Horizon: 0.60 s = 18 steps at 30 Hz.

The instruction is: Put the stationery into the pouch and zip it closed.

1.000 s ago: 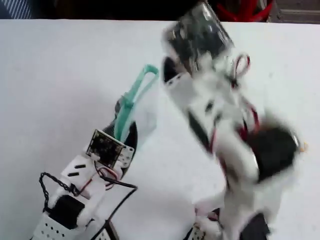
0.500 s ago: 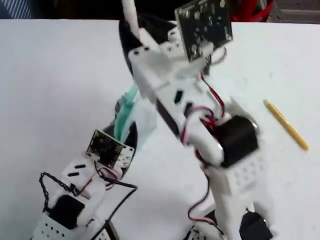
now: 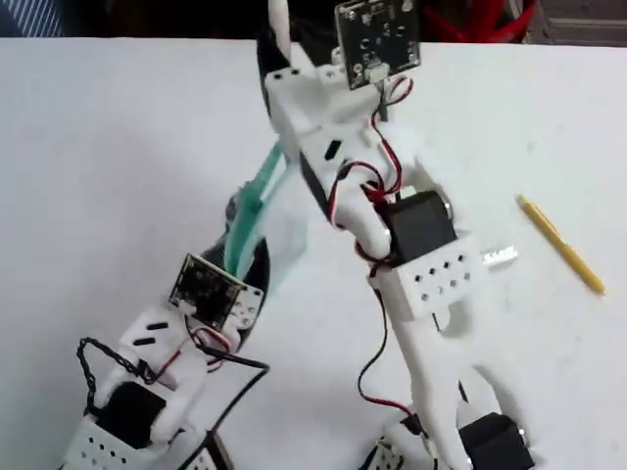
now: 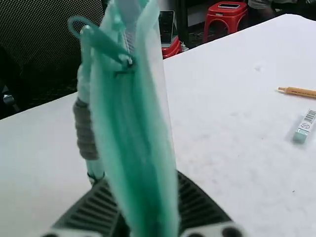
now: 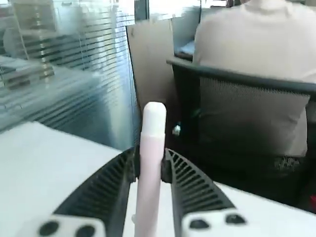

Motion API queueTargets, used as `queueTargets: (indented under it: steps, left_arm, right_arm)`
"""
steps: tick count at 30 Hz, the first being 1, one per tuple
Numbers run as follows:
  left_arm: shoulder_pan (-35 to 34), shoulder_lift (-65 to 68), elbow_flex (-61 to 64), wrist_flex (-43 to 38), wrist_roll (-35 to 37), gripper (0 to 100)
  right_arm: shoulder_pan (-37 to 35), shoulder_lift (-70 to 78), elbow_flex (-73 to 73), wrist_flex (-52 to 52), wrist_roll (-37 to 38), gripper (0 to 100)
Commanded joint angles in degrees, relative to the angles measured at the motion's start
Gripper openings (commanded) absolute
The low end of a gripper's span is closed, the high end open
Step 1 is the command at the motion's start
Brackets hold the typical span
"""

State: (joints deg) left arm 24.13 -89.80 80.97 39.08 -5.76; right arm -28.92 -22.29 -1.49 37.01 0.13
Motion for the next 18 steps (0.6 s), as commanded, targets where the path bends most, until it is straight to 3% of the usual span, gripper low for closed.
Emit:
queueTargets:
  steps: [1,5,11,18]
  left_arm:
    - [0.4,-0.5,-0.3,-0.1,-0.9,3]
    - [0.4,-0.5,-0.3,-0.1,-0.9,4]
    - [0.4,-0.5,-0.2,0.4,-0.4,14]
    - [0.4,-0.5,-0.2,0.4,-0.4,11]
  right_arm:
    - [-0.7,-5.5,5.4,0.0,-0.7,1.8]
    - [-4.1,-15.3,12.8,1.5,-0.6,1.7]
    - [-6.1,-22.1,19.0,0.0,-0.8,1.7]
    - [1.7,-22.0,22.6,0.0,-13.5,1.7]
